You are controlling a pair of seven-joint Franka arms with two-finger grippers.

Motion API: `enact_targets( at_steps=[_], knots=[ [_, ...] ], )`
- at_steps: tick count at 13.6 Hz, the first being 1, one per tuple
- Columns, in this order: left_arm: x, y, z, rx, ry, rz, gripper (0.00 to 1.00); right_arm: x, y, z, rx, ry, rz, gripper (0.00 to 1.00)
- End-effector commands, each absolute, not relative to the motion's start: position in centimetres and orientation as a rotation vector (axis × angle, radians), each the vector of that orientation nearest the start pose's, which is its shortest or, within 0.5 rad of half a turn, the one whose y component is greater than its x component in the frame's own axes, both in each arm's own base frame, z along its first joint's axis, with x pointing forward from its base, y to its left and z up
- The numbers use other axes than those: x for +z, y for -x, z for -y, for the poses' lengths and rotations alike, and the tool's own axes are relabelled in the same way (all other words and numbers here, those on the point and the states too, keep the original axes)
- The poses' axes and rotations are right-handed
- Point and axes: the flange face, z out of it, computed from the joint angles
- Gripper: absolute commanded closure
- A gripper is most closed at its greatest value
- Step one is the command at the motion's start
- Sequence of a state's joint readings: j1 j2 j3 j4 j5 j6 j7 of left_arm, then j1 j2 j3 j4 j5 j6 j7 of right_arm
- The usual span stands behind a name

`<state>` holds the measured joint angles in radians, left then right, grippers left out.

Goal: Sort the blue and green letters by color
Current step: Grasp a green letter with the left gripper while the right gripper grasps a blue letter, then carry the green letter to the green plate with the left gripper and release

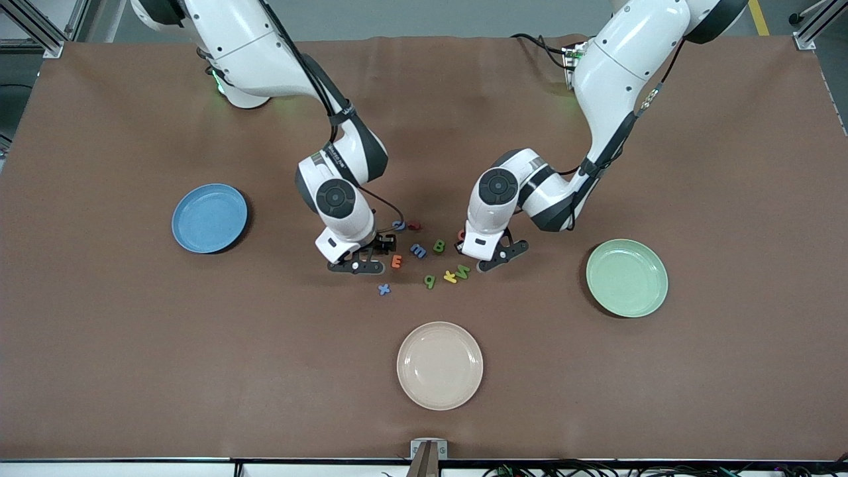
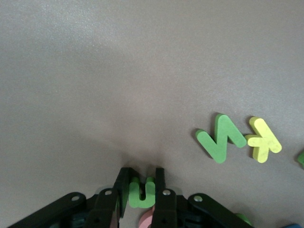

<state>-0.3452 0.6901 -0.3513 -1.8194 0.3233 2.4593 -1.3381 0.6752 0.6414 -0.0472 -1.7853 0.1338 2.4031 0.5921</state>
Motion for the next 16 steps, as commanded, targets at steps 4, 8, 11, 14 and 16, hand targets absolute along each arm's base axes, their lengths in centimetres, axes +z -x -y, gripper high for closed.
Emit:
enact_targets(
  at_steps=[4, 8, 11, 14, 16],
  knots=[
    [23.2, -54.6, 33.9, -0.027, 2.966, 0.672, 1.0, 19.3, -51.5, -40.1, 0.075, 3.101, -0.084, 0.24],
    [26.7, -58.8, 24.8, -0.017, 2.953, 0.556, 1.0, 18.0, -51.2, -40.3, 0.071, 3.106, -0.072, 0.26],
    [26.6, -61.3, 17.8, 0.008, 2.973, 0.476, 1.0, 17.6, -51.2, -40.4, 0.064, 3.107, -0.064, 0.29],
    [25.2, -63.0, 11.0, 0.042, 2.999, 0.388, 1.0, 17.4, -51.1, -40.4, 0.064, 3.112, -0.05, 0.32],
    [23.9, -63.3, 9.3, 0.057, 3.008, 0.402, 0.99, 17.4, -51.2, -40.4, 0.058, 3.114, -0.028, 0.42]
  ],
)
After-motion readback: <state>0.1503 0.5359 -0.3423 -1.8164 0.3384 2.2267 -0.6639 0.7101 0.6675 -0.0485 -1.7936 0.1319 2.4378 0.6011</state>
